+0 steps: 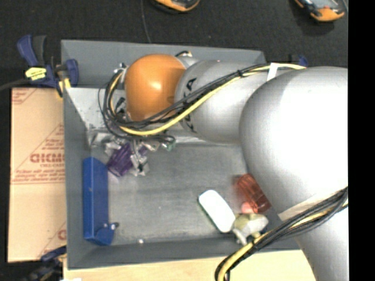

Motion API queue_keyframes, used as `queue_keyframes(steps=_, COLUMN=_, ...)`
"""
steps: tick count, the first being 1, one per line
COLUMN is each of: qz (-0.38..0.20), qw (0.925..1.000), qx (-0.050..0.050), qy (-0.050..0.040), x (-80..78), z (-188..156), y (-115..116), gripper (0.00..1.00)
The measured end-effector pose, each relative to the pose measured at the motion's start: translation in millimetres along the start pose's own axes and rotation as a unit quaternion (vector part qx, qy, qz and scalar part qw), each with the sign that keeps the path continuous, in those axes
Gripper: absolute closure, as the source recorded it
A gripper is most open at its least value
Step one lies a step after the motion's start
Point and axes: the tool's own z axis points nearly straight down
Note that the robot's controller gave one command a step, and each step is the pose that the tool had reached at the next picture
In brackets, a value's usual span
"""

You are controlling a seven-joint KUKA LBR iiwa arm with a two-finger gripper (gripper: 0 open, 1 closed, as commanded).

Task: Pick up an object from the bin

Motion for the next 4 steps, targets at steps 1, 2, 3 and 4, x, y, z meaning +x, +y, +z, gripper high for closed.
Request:
queue_keyframes(steps=1, qz=0.001, qw=1.0000, qx=-0.001, qy=0.0027, x=2.0, z=-21.9, y=0.1, gripper=1.00)
queue_keyframes(steps=2, qz=0.002, qw=1.0000, qx=0.000, qy=0.0003, x=-0.4, z=-52.6, y=-1.3, gripper=1.00)
queue_keyframes(steps=3, qz=0.002, qw=1.0000, qx=0.000, qy=0.0002, x=-1.0, z=-72.7, y=-1.6, gripper=1.00)
queue_keyframes(steps=4, qz=0.003, qw=1.0000, qx=0.001, qy=-0.0018, x=-1.8, z=-79.0, y=-2.3, gripper=1.00)
